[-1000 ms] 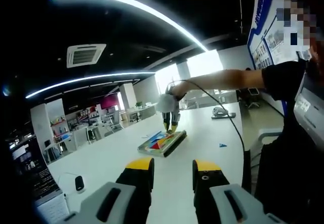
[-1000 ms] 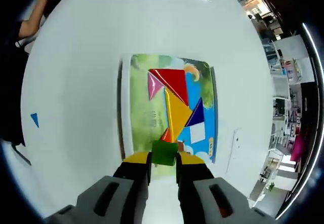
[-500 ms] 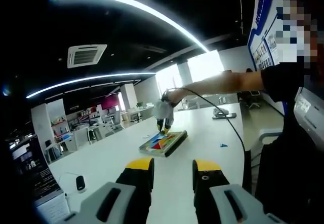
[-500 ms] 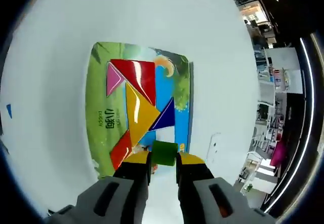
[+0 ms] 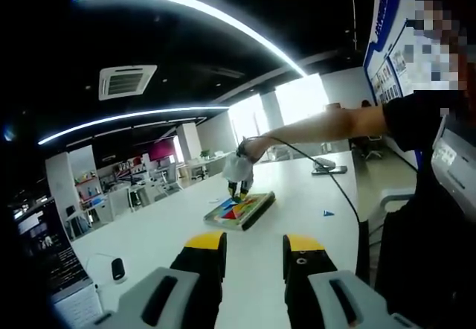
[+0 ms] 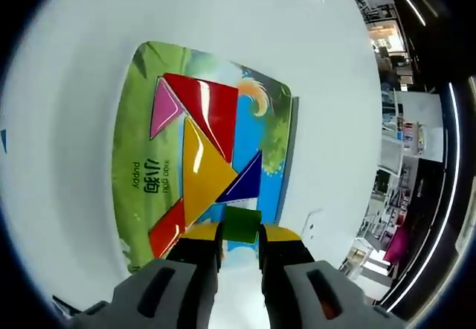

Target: Pick up the tangram pieces one by one and place each piece onto its matching region on the pattern sheet, fitting the shapes together until the outline on the sheet is completely filled by the tangram pieces

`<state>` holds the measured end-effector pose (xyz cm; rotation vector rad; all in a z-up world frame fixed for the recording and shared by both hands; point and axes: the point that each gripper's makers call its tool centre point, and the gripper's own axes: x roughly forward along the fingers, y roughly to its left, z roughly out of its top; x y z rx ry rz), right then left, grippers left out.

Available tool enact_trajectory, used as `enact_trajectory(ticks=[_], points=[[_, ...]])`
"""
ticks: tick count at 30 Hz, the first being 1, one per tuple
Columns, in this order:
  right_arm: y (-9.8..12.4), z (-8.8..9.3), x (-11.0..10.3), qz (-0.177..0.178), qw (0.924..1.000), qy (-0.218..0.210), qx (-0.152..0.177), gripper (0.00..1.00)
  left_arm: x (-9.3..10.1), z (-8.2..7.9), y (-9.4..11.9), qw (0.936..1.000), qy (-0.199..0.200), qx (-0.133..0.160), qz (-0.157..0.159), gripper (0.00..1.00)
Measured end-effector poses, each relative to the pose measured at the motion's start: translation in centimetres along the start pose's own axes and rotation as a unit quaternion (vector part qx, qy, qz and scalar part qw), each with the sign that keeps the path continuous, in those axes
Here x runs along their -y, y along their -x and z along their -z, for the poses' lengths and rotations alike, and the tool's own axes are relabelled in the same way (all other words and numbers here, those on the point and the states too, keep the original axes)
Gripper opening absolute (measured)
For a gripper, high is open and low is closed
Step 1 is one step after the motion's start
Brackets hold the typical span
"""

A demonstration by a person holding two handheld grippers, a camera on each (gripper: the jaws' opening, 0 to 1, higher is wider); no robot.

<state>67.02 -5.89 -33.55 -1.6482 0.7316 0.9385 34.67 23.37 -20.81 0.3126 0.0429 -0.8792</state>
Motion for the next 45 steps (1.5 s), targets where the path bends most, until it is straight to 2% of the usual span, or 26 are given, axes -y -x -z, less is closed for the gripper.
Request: enact_trajectory(ticks=[15,20,29,36,45], points=[[-0.28,-0.25,0.63,0.012,0.9999,0.006,0.003,0.21,-0.07,0.0,-0.01,1.0,0.0,0.0,-0.001,0.32],[-0.1,-0.06,0.5,0.013,0.9999,-0.004,0.004,0.21,0.09,-0.15,-0.02,1.0,-0.001,0.0,-0.001,0.32],[-0.01,0.04,0.4,0.014,0.9998,0.011,0.002,0.21,0.2,-0.37,-0.09,1.0,-0.002,0.001,-0.001,0.32],[0.01,0.14,0.46,0.017,0.9998,-0.002,0.003,0.22,0.3,-0.45,-0.15,1.0,-0.003,0.001,-0.001,0.32],[0.04,0.07,0.44,0.025,0.9996,0.011,0.009,0.22,0.24,-0.43,-0.14,1.0,-0.003,0.001,0.0,0.32]])
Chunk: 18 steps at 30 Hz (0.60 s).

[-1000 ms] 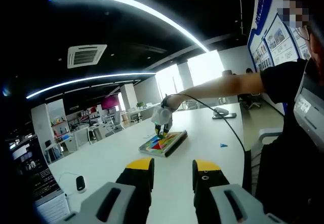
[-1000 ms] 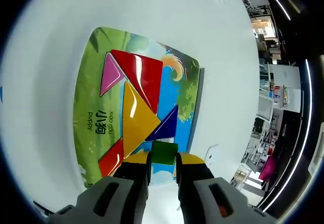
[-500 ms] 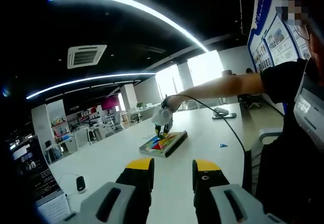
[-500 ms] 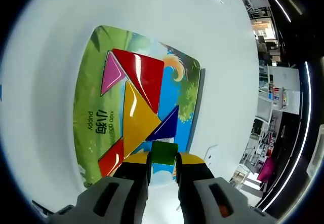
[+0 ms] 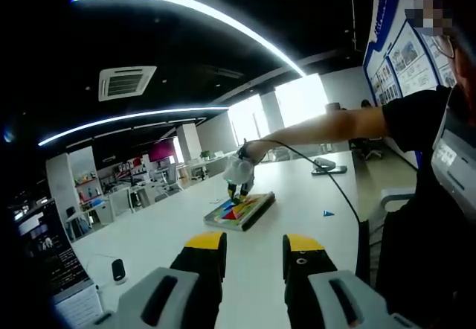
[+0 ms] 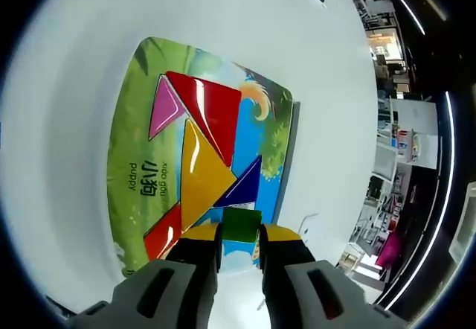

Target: Pick up the tangram pieces one by one and place each piece onto its matching region on the pattern sheet, fitting the shapes together until the outline on the sheet is completely filled by the tangram pieces

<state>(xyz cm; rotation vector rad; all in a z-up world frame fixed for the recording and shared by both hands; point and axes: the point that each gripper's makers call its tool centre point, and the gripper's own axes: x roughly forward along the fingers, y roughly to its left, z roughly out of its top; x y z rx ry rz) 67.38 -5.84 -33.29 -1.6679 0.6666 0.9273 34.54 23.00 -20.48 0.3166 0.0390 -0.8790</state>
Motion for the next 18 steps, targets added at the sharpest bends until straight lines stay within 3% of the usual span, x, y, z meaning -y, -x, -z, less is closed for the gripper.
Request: enact_trajectory(ticks=[18], points=[[-0.02,0.12,0.28,0.011,0.9999,-0.002,-0.005,0.26,0.03,0.15,-0.02,1.0,0.001,0.0,0.0,0.32]])
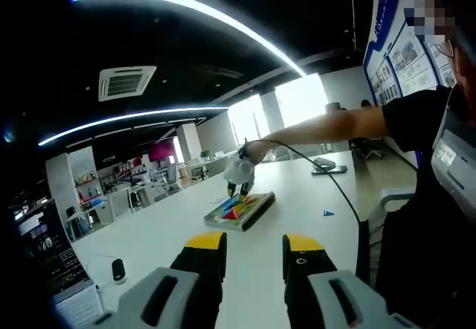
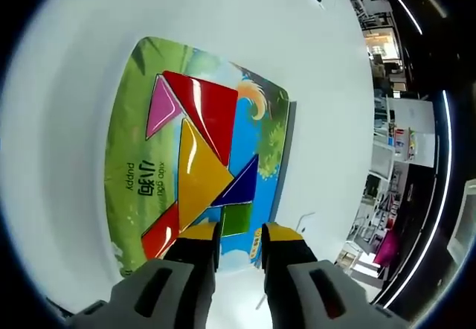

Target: Pick up the tangram pieces one by one and place each piece onto its matching region on the pattern sheet, fitting the shapes together until the outline on the sheet is completely filled by the tangram pieces

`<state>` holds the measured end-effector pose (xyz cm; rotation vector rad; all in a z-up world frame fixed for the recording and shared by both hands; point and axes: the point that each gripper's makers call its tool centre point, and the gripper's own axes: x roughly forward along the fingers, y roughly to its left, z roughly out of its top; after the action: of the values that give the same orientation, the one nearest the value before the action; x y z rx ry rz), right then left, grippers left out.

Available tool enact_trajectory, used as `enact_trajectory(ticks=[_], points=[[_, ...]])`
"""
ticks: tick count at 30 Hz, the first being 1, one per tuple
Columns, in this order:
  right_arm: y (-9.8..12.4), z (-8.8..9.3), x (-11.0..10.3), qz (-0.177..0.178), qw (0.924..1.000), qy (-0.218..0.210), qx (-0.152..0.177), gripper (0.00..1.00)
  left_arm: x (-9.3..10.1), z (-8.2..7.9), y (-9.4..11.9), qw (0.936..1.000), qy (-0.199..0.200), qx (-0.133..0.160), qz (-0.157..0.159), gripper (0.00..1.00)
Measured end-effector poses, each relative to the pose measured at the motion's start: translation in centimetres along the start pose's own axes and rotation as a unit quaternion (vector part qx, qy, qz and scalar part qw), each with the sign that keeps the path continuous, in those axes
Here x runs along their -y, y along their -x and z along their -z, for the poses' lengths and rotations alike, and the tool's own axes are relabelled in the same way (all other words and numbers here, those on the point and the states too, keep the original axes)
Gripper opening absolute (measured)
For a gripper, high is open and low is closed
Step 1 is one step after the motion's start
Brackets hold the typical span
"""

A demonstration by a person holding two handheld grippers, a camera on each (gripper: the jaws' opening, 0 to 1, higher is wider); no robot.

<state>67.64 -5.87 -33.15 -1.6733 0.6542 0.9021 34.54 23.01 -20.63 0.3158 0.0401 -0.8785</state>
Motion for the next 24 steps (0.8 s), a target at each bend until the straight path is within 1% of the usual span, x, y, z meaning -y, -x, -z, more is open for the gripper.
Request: enact_trajectory(ticks=[2,3,4,5,6,7,8,9,10,11,12,13,14,15,16,17,21,22,24], points=[[0.3,0.4,0.0,0.0,1.0,-0.006,-0.001,0.27,-0.1,0.0,0.0,1.0,0.0,0.0,-0.001,0.32],[0.6,0.7,0.2,0.004,0.9998,-0.019,0.002,0.27,-0.1,0.1,0.0,1.0,0.001,0.0,-0.001,0.32],[1.1,1.2,0.5,0.014,0.9993,-0.034,0.003,0.27,-0.2,0.1,0.1,1.0,0.001,0.0,-0.002,0.32],[1.4,1.3,0.7,0.02,0.9987,-0.046,0.008,0.27,-0.2,0.1,0.1,1.0,0.002,0.0,-0.002,0.32],[2.0,1.2,0.9,0.026,0.9964,-0.075,0.029,0.27,-0.2,0.1,0.1,1.0,0.002,0.0,-0.002,0.32],[2.6,1.0,1.2,0.033,0.9922,-0.11,0.05,0.28,-0.3,0.1,0.1,1.0,0.002,0.0,-0.002,0.32],[3.1,1.0,1.5,0.041,0.9849,-0.153,0.07,0.3,-0.3,0.0,0.1,1.0,0.002,0.0,-0.002,0.32],[3.6,1.1,1.7,0.044,0.9781,-0.185,0.085,0.34,-0.3,0.0,0.1,1.0,0.002,0.0,-0.002,0.32],[4.1,1.2,1.7,0.044,0.9736,-0.2,0.102,0.37,-0.3,0.0,0.1,1.0,0.001,0.0,-0.001,0.32],[4.4,1.4,1.8,0.047,0.9708,-0.208,0.11,0.36,-0.2,0.0,0.1,1.0,0.001,0.0,-0.001,0.32],[4.9,2.0,1.7,0.049,0.9648,-0.231,0.115,0.36,-0.2,0.0,0.1,1.0,0.001,0.0,-0.001,0.32],[5.1,2.3,1.6,0.049,0.9611,-0.245,0.117,0.36,-0.2,0.0,0.1,1.0,0.002,0.0,-0.002,0.32],[5.4,2.7,1.5,0.051,0.9555,-0.263,0.123,0.36,-0.2,0.0,0.0,1.0,0.002,0.0,-0.002,0.32],[5.8,3.0,1.4,0.052,0.9523,-0.271,0.131,0.36,-0.2,0.0,0.0,1.0,0.002,-0.001,-0.002,0.32],[6.3,3.1,1.1,0.05,0.9467,-0.283,0.145,0.36,-0.2,-0.1,0.0,1.0,0.001,-0.001,-0.002,0.32],[6.9,3.2,1.0,0.051,0.9338,-0.313,0.166,0.36,-0.2,-0.1,0.0,1.0,0.001,-0.001,-0.002,0.32],[8.7,4.2,0.4,0.063,0.9084,-0.36,0.204,0.36,-0.3,-0.1,-0.2,1.0,0.002,-0.002,-0.002,0.32],[8.9,4.4,0.3,0.066,0.9037,-0.368,0.208,0.36,-0.3,-0.1,-0.3,1.0,0.002,-0.003,-0.004,0.32],[9.7,5.3,-0.2,0.073,0.8889,-0.397,0.216,0.36,-0.5,-0.1,-0.4,1.0,0.004,-0.003,-0.006,0.32]])
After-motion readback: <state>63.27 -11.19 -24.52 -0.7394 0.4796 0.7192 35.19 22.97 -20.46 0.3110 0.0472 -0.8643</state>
